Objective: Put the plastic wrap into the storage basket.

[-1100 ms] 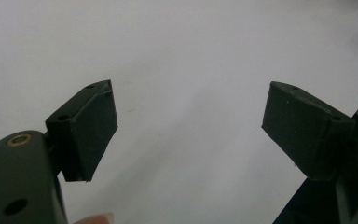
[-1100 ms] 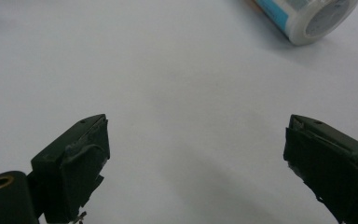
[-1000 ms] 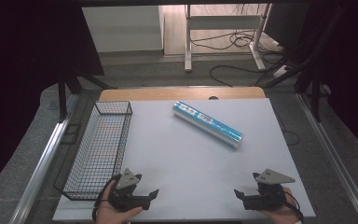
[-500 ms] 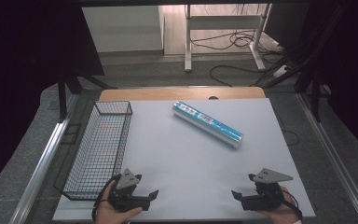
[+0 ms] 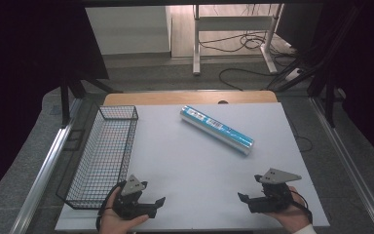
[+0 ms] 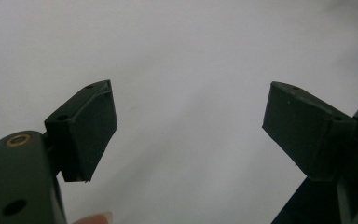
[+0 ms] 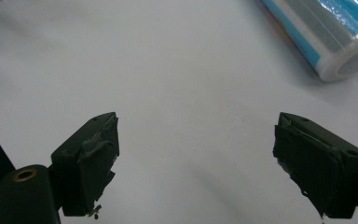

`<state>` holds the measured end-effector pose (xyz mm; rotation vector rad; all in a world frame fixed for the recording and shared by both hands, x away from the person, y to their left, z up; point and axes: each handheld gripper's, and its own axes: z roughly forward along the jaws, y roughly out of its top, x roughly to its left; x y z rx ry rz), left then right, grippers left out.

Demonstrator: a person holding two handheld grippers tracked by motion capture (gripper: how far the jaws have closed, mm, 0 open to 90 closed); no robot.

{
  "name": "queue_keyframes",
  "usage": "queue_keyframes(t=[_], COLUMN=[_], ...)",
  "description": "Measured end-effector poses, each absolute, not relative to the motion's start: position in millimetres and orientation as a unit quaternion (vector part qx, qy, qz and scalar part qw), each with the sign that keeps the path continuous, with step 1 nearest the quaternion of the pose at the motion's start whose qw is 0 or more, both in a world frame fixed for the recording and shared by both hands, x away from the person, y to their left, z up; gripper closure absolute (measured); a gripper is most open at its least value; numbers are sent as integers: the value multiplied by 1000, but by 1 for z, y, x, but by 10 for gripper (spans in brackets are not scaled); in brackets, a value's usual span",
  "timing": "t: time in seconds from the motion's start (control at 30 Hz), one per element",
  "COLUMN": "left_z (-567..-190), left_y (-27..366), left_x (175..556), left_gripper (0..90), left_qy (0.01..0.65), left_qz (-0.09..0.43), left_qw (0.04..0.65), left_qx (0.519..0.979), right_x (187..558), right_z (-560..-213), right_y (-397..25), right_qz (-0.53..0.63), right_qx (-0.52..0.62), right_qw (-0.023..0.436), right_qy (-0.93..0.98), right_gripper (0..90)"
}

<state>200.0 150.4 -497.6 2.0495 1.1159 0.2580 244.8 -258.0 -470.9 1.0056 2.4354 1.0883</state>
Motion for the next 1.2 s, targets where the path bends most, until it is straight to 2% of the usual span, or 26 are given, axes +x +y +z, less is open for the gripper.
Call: queue_keyframes(t=[0.3,0.57,0.6,1.03,1.2], left_z=[-496,-495,-495,-497,-497], left_y=[148,150,150,149,150], left_x=[202,202,202,201,201], left_gripper=[175,179,179,178,180], left_qy=[433,432,431,429,431], left_qz=[102,101,102,104,104], left_qw=[386,386,386,379,379], left_qx=[808,809,809,813,812], right_x=[275,320,334,405,418], right_z=[-456,-435,-433,-429,-432], right_y=[-237,-225,-222,-204,-198], right_qz=[357,345,339,287,273], right_qx=[315,315,309,320,314], right_qw=[160,165,169,173,170], right_qy=[864,868,872,886,893], right_gripper=[164,169,177,188,177])
